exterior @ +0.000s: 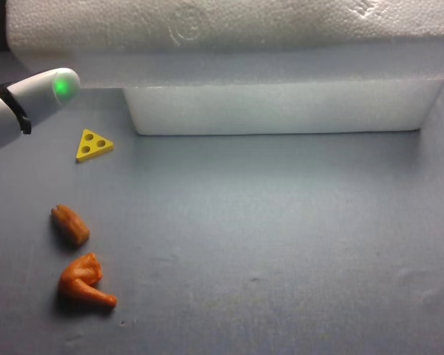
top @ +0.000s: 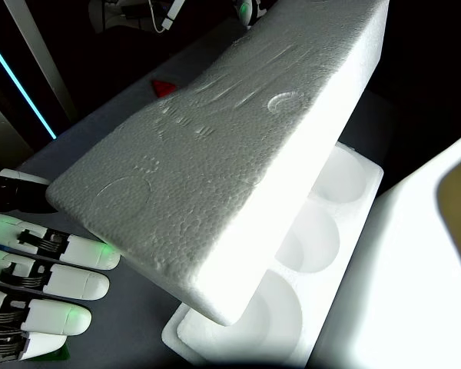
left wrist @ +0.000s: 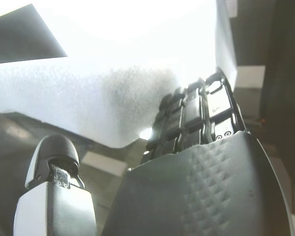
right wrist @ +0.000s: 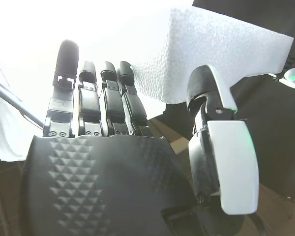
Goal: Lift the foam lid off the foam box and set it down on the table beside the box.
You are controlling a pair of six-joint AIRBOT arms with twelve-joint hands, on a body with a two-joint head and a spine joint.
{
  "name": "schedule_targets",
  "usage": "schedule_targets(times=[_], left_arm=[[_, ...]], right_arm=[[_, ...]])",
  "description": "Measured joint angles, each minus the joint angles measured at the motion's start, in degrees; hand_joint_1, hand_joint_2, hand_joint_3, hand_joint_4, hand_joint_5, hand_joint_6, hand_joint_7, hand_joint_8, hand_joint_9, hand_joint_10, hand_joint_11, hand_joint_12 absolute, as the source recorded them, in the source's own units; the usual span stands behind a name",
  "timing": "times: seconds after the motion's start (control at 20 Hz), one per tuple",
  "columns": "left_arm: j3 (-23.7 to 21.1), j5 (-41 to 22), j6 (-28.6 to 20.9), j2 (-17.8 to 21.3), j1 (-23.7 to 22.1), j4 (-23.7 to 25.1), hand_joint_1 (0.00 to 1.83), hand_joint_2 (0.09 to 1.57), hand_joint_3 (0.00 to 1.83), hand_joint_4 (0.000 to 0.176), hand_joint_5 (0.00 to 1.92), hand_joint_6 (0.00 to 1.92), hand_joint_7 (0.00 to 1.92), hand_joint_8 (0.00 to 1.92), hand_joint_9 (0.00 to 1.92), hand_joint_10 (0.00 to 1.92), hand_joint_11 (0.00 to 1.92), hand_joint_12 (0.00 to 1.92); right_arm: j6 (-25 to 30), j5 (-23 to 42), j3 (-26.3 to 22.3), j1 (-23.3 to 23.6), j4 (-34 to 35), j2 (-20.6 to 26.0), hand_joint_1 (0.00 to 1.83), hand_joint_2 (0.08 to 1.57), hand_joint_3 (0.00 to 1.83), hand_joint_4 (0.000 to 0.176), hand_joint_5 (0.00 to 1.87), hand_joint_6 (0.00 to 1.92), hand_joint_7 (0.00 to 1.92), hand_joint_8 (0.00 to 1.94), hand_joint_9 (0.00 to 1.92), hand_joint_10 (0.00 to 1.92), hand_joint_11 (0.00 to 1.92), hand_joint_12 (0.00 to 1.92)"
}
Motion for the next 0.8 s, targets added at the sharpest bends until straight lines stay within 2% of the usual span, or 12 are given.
schedule_targets(times=[0.1, 0.2, 0.25, 0.35, 0.4, 0.45, 0.5, 0.6, 0.75, 0.8], left_arm=[[-0.17, 0.04, -0.02, 0.02, 0.17, -0.13, 0.19, 1.09, 0.0, 0.0, 0.09, 0.0, 0.0, 0.0, 0.0, 0.0, 0.0, 0.0], [-0.57, -0.02, -0.02, 0.37, 0.31, -0.04, 0.19, 1.09, 0.0, 0.0, 0.09, 0.0, 0.0, 0.0, 0.0, 0.0, 0.0, 0.0], [-0.59, -0.09, -0.02, 0.39, 0.42, -0.04, 0.2, 1.1, 0.0, 0.0, 0.1, 0.01, 0.0, 0.0, 0.0, 0.0, 0.0, 0.0], [-0.66, 0.0, -0.02, 0.72, 0.61, 0.17, 0.18, 1.1, 0.01, 0.005, 0.08, 0.0, 0.0, 0.0, 0.0, 0.0, 0.0, 0.0], [-0.74, -0.2, 0.02, 0.72, 0.68, 0.22, 0.18, 1.1, 0.01, 0.002, 0.08, 0.0, 0.0, 0.0, 0.0, 0.0, 0.0, 0.0], [-1.07, -0.31, 0.0, 0.85, 0.87, 0.11, 0.18, 1.1, 0.0, 0.0, 0.09, 0.01, 0.0, 0.0, 0.0, 0.0, 0.0, 0.0], [-1.18, -0.26, 0.02, 0.94, 0.92, 0.17, 0.18, 1.1, 0.0, 0.009, 0.08, 0.0, 0.0, 0.0, 0.0, 0.0, 0.0, 0.0], [-2.58, -0.74, -0.07, 2.25, 2.34, 0.33, 0.18, 1.11, 0.01, 0.002, 0.08, 0.0, 0.0, 0.0, 0.0, 0.0, 0.0, 0.0], [-3.52, -1.6, 0.0, 2.84, 3.26, -0.04, 0.18, 1.11, 0.0, 0.001, 0.08, 0.0, 0.0, 0.0, 0.0, 0.0, 0.0, 0.0], [-5.4, -5.18, -2.47, 3.67, 9.97, -0.85, 0.18, 1.1, 0.0, 0.0, 0.08, 0.0, 0.0, 0.0, 0.0, 0.0, 0.0, 0.0]], right_arm=[[0.0, 0.04, -0.22, -0.11, 0.07, 0.22, 0.37, 1.25, 0.0, 0.0, 0.18, 0.04, 0.07, 0.0, 0.0, 0.08, 0.0, 0.54], [0.02, 0.48, -0.42, -0.39, -0.07, 0.42, 0.37, 1.25, 0.0, 0.0, 0.18, 0.04, 0.07, 0.0, 0.0, 0.08, 0.0, 0.54], [0.0, 0.46, -0.55, -0.39, 0.11, 0.46, 0.37, 1.26, 0.0, 0.0, 0.17, 0.02, 0.01, 0.0, 0.0, 0.01, 0.0, 0.4], [0.02, 0.76, -0.68, -0.7, -0.13, 0.66, 0.33, 1.25, 0.0, 0.0, 0.15, 0.0, 0.0, 0.0, 0.0, 0.0, 0.0, 0.45], [0.02, 0.83, -0.74, -0.79, -0.13, 0.7, 0.34, 1.26, 0.0, 0.0, 0.14, 0.0, 0.0, 0.0, 0.0, 0.0, 0.0, 0.34], [0.02, 0.83, -0.92, -0.81, -0.07, 0.7, 0.35, 1.26, 0.0, 0.0, 0.14, 0.0, 0.0, 0.0, 0.0, 0.0, 0.0, 0.15], [0.02, 0.85, -1.01, -0.81, -0.07, 0.76, 0.33, 1.26, 0.0, 0.0, 0.14, 0.0, 0.0, 0.0, 0.0, 0.0, 0.0, 0.26], [0.07, 1.4, -2.23, -2.03, -0.31, 1.79, 0.32, 1.27, 0.0, 0.0, 0.13, 0.0, 0.0, 0.0, 0.0, 0.0, 0.0, 0.42], [0.37, 1.27, -2.69, -2.73, -0.76, 2.05, 0.34, 1.27, 0.0, 0.0, 0.14, 0.0, 0.0, 0.0, 0.0, 0.0, 0.0, 0.55], [4.46, 4.07, -3.32, -8.44, -1.4, 2.23, 0.34, 1.27, 0.0, 0.0, 0.15, 0.01, 0.0, 0.0, 0.0, 0.0, 0.0, 0.56]])
